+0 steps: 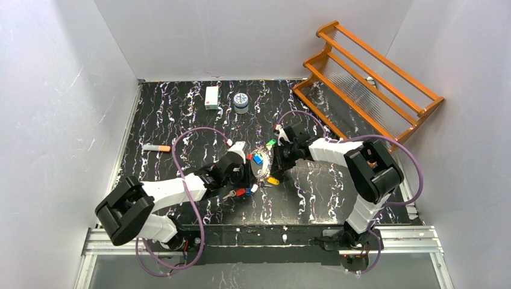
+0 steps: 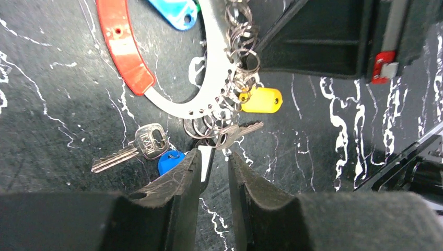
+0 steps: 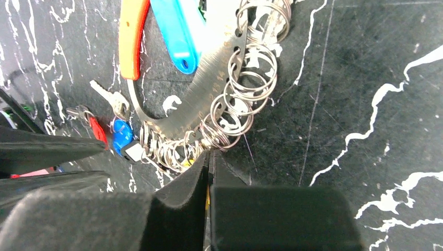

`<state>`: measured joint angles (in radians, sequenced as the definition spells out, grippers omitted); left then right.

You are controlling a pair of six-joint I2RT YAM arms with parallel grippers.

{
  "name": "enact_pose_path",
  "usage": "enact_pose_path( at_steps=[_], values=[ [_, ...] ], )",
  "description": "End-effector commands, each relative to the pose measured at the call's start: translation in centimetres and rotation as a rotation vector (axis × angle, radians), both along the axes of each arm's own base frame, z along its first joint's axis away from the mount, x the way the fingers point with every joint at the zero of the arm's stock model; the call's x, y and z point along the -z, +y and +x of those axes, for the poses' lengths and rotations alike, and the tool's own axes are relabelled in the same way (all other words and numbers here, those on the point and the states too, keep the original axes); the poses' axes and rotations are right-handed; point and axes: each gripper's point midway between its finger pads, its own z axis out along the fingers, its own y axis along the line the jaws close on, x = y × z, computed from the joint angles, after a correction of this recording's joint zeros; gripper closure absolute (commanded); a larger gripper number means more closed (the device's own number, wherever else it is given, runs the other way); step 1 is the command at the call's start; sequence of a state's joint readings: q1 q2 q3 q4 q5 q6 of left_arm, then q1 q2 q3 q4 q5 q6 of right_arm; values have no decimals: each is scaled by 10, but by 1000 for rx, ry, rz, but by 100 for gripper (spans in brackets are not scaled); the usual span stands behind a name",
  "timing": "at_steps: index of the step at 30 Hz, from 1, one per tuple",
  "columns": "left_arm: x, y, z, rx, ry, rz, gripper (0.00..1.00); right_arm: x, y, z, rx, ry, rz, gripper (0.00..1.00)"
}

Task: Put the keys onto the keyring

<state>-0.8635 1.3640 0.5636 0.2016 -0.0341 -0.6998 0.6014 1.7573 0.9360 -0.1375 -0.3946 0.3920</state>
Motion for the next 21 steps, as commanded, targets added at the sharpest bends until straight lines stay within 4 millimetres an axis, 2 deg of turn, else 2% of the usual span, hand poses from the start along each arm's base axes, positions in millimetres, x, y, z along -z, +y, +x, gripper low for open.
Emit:
enact_pose_path(
  at_steps=[1,5,9,14,17,21],
  values=[
    [-13,13,8,-65,-61,19,76,-6,-17,3,1,-61,-87,88],
    [-21,14,11,-84,-91,-8,75,-27,-15,0,-23,-110,-45,77],
    [-28,13,13,-92,-113,-37,75,-42,-8,-10,-64,-150,-17,75],
    [-36,15,15,-110,-137,-60,75,-50,6,-30,-134,-183,11,78],
    [-40,17,15,-119,-148,-69,75,-46,13,-36,-157,-181,1,81],
    [-43,19,14,-129,-155,-81,74,-35,20,-39,-171,-167,-31,92]
  ],
)
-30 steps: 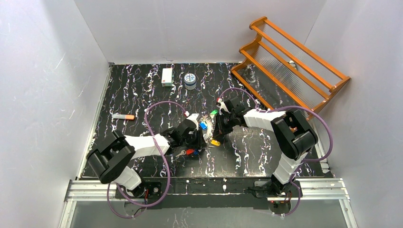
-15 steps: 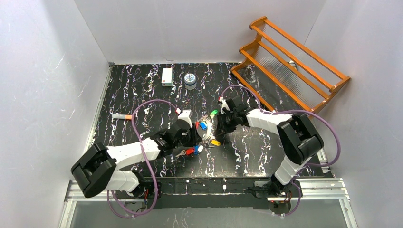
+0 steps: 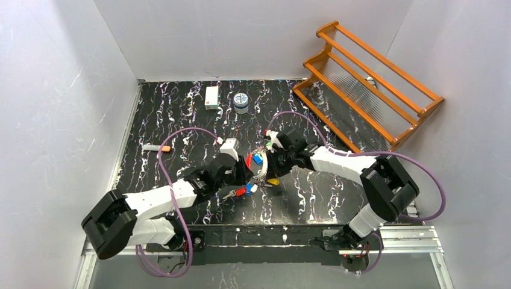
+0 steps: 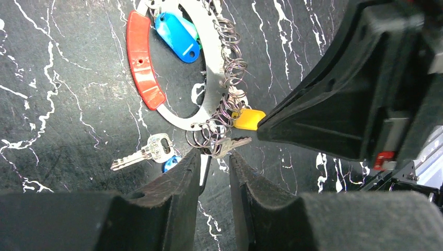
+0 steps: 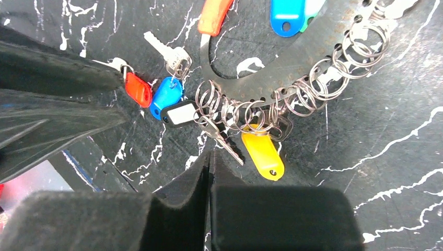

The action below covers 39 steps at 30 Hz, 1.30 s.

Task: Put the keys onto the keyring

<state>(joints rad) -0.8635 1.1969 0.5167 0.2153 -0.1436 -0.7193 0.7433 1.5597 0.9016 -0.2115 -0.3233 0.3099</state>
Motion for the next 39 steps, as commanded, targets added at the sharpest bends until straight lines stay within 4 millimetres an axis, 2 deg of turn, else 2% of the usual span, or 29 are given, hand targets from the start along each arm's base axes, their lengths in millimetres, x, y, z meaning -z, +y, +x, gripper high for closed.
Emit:
enact_pose_path(
  at_steps=[1,5,10,14,21,27,29,32,35,39],
  values=[
    [-7,6,1,-34,-28,-14,74,13,6,1,-6,-3,-44,94],
    [-8,10,0,-45,-32,-16,74,28,5,1,-7,4,-108,98],
    [-7,13,0,-53,-36,-14,73,46,-2,0,2,-1,-196,99],
    [-5,14,0,-56,-34,-12,73,51,-1,-7,-25,8,-215,99],
    [-6,14,0,-59,-35,-15,73,42,26,-35,-148,53,-121,99],
    [-8,16,0,-66,-42,-17,73,15,62,-57,-251,131,111,99],
    [-7,17,-1,-69,-43,-15,73,6,68,-53,-241,118,148,97],
    [-7,19,-1,-71,-45,-16,72,-3,64,-41,-196,109,177,93],
    [-8,19,-1,-72,-50,-19,72,-10,52,-27,-138,119,212,91],
    [-8,21,-1,-79,-55,-24,71,-16,33,-2,-36,131,259,80]
  ],
)
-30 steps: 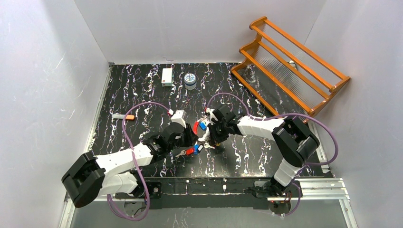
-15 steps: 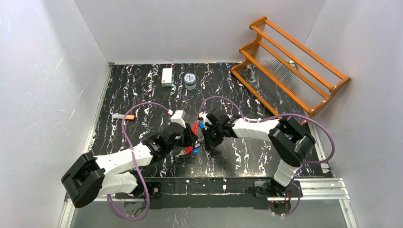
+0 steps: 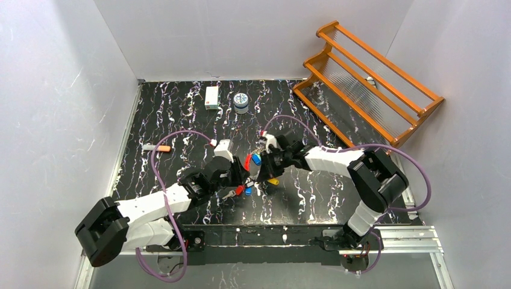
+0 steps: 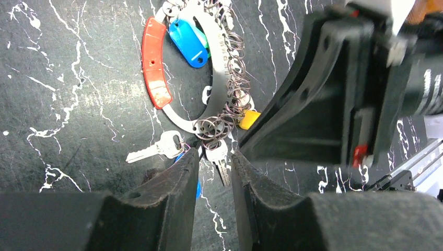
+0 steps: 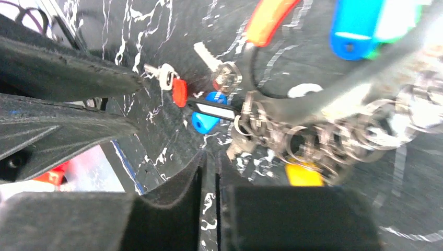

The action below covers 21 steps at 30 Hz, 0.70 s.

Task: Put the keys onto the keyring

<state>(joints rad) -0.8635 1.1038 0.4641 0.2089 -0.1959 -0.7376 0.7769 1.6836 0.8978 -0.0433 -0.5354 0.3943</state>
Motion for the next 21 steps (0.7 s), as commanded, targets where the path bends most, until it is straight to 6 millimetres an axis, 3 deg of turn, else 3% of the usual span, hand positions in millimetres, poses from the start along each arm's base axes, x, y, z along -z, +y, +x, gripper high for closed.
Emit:
enact_pose_path(
  at_steps=[1,3,6,14,21],
  values=[
    [-2,5,1,-26,-22,-8,71,-25,-11,27,95,-3,104,76],
    [-2,4,1,-31,-20,-19,71,-25,-14,34,117,2,118,70],
    [-1,2,1,-26,-16,-32,71,-27,-9,42,124,12,137,67],
    [-2,-2,2,-19,-14,-35,70,-9,-5,54,146,45,72,67],
    [-1,-2,2,-20,-13,-35,70,5,-8,53,137,66,20,69]
  ],
)
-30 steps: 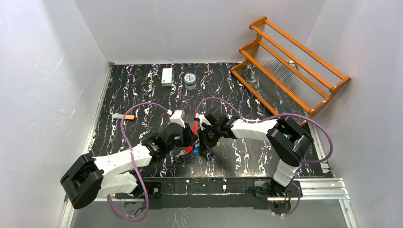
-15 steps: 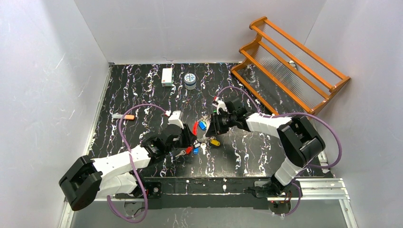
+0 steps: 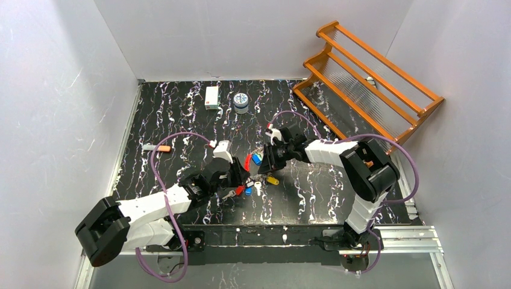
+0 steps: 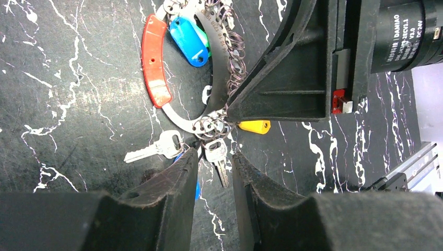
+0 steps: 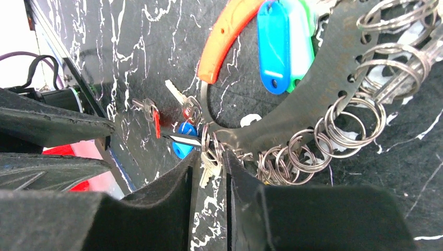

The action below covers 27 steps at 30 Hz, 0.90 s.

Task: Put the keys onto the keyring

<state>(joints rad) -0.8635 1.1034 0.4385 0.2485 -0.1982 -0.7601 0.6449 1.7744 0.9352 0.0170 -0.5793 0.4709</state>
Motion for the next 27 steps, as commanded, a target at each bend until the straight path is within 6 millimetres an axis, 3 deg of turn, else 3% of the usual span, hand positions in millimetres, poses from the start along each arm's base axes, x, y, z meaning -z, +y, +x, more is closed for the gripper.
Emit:
enact_pose_path(
  at_steps=[1,12,27],
  values=[
    [-3,-2,2,-7,-12,-10,70,-2,3,4,-17,-11,-20,70],
    [0,-2,1,-2,-4,-8,70,10,8,1,-52,-66,-110,72],
    [2,-5,1,8,1,0,70,-16,13,15,-49,-220,-151,68]
  ],
)
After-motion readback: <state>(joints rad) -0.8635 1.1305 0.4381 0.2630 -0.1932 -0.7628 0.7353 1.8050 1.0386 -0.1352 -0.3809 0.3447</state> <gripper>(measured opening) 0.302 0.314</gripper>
